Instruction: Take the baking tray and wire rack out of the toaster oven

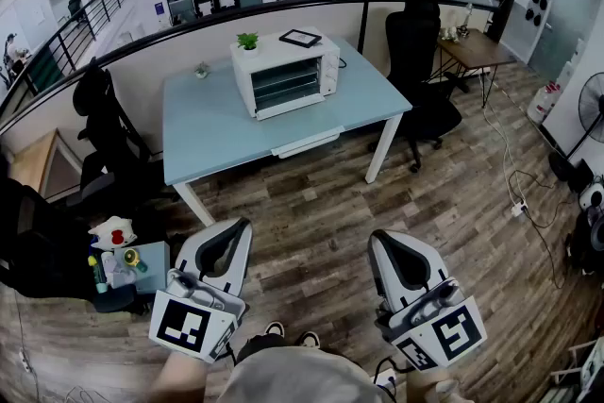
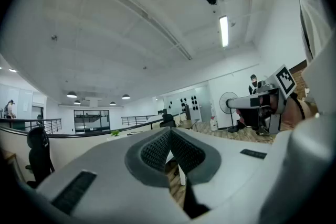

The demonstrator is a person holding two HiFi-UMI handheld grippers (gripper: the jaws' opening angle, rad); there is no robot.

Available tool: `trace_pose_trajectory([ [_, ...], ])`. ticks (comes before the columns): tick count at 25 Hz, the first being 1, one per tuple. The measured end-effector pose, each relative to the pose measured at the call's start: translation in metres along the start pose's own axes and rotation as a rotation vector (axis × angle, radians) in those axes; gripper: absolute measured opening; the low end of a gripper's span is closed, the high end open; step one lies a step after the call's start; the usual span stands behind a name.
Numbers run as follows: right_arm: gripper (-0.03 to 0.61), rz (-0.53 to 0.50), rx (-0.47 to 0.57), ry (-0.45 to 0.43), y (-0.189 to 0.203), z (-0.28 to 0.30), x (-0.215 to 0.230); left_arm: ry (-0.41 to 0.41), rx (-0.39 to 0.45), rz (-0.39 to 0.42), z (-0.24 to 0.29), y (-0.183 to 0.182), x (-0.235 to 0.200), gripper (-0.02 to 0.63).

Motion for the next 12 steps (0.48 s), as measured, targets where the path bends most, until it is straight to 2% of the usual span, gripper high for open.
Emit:
trace_pose_trajectory([
  [12,0.003,0.022,0.021,0.014,0.007,-0.013,0.017,0.013,-0.019,-0.01,0.008,0.006,0.017,0.005],
])
Point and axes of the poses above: the fingertips, and each gripper's own axes: z forward along the fingers, x to its right, y out of its underside, the point moved 6 cm from there along -z, backward along the fingers, and after that the axes turned 5 degrees about -y, right-handed, at the moved point
